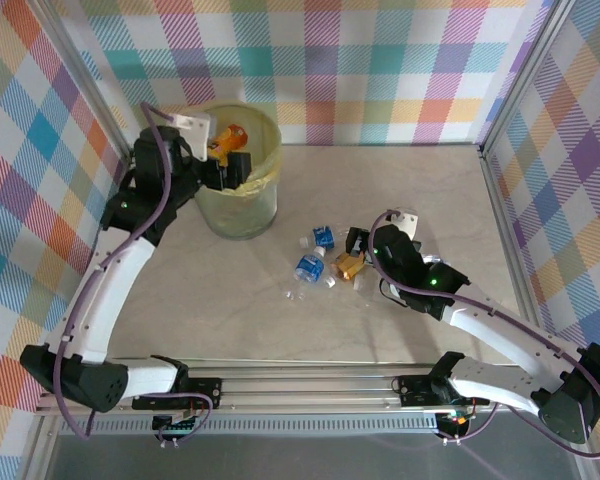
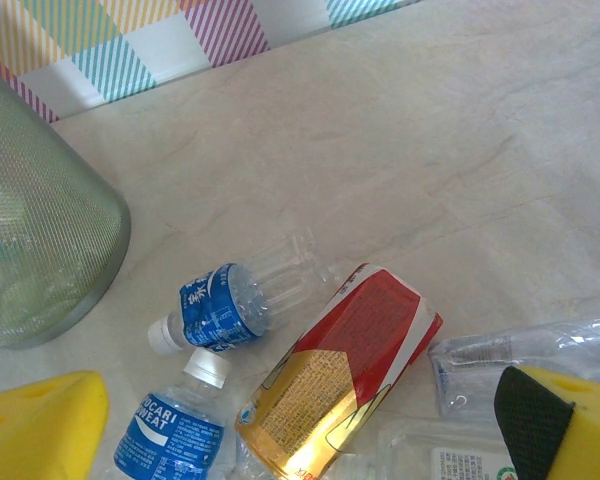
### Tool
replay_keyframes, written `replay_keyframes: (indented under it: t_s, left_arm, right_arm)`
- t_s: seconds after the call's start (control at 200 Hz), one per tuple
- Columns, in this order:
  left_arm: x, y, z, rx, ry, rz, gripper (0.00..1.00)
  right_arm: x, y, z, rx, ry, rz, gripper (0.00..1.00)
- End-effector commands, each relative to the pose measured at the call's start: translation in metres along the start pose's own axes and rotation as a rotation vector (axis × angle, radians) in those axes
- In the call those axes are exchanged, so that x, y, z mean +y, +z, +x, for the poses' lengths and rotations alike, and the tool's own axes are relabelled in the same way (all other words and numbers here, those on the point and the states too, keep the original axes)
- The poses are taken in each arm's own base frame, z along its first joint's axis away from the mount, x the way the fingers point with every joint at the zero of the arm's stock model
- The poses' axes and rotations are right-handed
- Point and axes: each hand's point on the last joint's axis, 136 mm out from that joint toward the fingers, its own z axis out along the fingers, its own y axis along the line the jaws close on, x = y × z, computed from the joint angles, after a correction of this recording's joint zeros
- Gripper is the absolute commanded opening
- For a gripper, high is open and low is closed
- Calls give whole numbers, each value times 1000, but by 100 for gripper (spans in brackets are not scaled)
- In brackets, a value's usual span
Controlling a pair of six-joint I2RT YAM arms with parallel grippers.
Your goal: Put the plastic bottles in the bin
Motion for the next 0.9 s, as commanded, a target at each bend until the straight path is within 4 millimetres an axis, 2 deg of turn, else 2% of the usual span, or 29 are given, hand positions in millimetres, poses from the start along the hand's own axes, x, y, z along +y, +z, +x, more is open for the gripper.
replay_keyframes:
  t_s: [0.0,0.21,0.31,0.335,0.46,0.61,0.895]
  left_arm:
    - [-26,-1,2,-47,-30,53,100]
    - [-75,15,44,30,7,134,100]
    - [-89,21,67,58,2,151,100]
    - [-94,22,64,29,-5,161,100]
    - [-111,28,92,52,-15,178,100]
    - [-124,32,124,88,-12,174,100]
    - [-124,37,186,180,-2,113,100]
  right_arm:
    - [3,-2,-7,-5,22,-1,100]
    - [-2,-1,-6,1,20,15,100]
    - [-7,-3,-5,1,17,36,100]
    - [-10,-3,-5,1,15,44,100]
    - [-18,-6,-5,-4,11,70,100]
    - [-26,-8,-5,-20,16,89,100]
    - [-49,-5,-3,-2,13,169,100]
